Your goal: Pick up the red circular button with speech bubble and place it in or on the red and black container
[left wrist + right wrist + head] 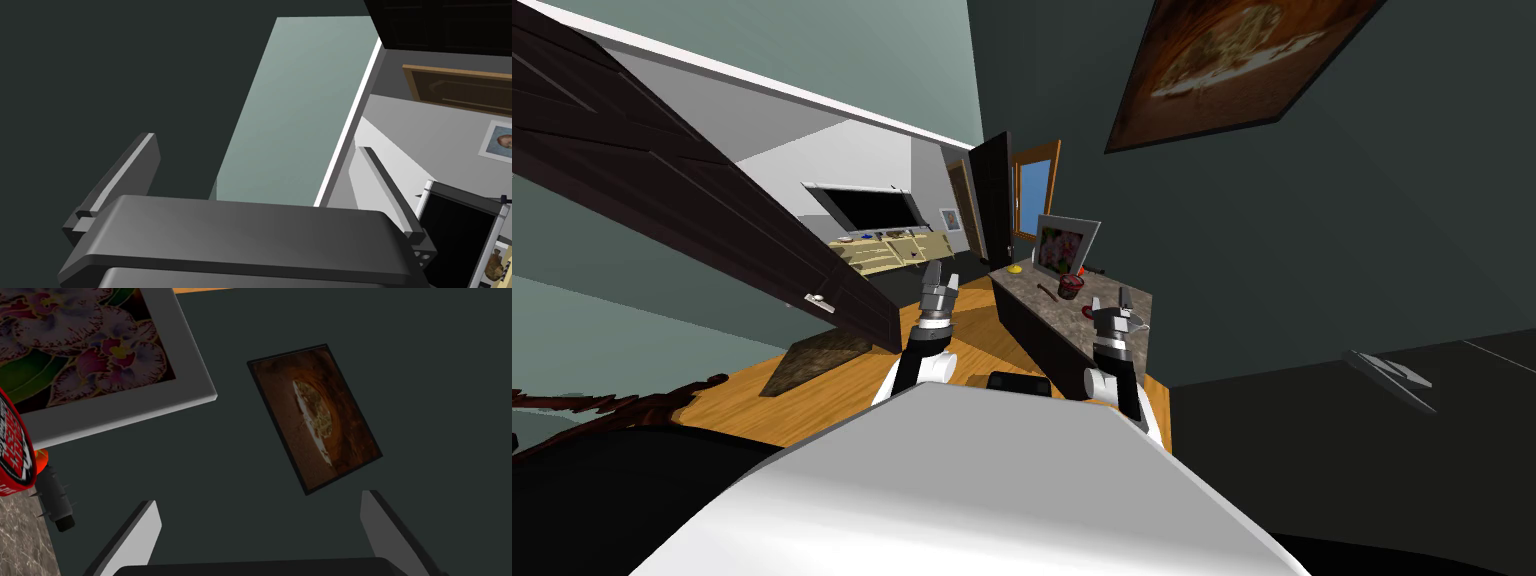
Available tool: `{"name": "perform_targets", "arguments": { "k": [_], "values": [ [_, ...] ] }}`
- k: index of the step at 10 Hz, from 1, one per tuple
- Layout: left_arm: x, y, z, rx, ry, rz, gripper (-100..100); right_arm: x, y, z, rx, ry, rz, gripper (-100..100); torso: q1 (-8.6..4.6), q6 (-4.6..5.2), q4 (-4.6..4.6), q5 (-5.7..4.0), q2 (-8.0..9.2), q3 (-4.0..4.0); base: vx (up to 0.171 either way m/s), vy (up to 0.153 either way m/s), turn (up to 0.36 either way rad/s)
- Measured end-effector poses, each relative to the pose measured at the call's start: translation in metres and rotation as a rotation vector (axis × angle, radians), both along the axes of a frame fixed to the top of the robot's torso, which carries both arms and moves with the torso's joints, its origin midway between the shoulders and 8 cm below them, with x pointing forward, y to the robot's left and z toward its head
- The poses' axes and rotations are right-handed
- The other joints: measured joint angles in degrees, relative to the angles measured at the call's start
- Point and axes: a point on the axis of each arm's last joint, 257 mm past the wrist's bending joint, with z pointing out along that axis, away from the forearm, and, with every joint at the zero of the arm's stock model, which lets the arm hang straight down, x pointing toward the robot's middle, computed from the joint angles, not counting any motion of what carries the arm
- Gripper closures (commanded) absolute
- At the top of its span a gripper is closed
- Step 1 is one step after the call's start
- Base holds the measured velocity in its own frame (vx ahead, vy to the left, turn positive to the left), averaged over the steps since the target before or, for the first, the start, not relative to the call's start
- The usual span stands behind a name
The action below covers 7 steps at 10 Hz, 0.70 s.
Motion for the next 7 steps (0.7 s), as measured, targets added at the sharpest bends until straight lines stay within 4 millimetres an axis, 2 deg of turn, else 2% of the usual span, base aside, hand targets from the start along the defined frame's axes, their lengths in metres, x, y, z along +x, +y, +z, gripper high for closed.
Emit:
{"name": "perform_targets", "arguments": {
  "k": [7],
  "values": [
    [0.0, 0.0, 0.0, 0.0, 0.0, 0.0, 0, 0.004, 0.019, -0.033, -0.181, 0.074, 0.091, -100, -0.11, 0.0, 0.01, -0.03, 0.06, 0.03, -0.012, -0.022, 0.016]
  ]
}}
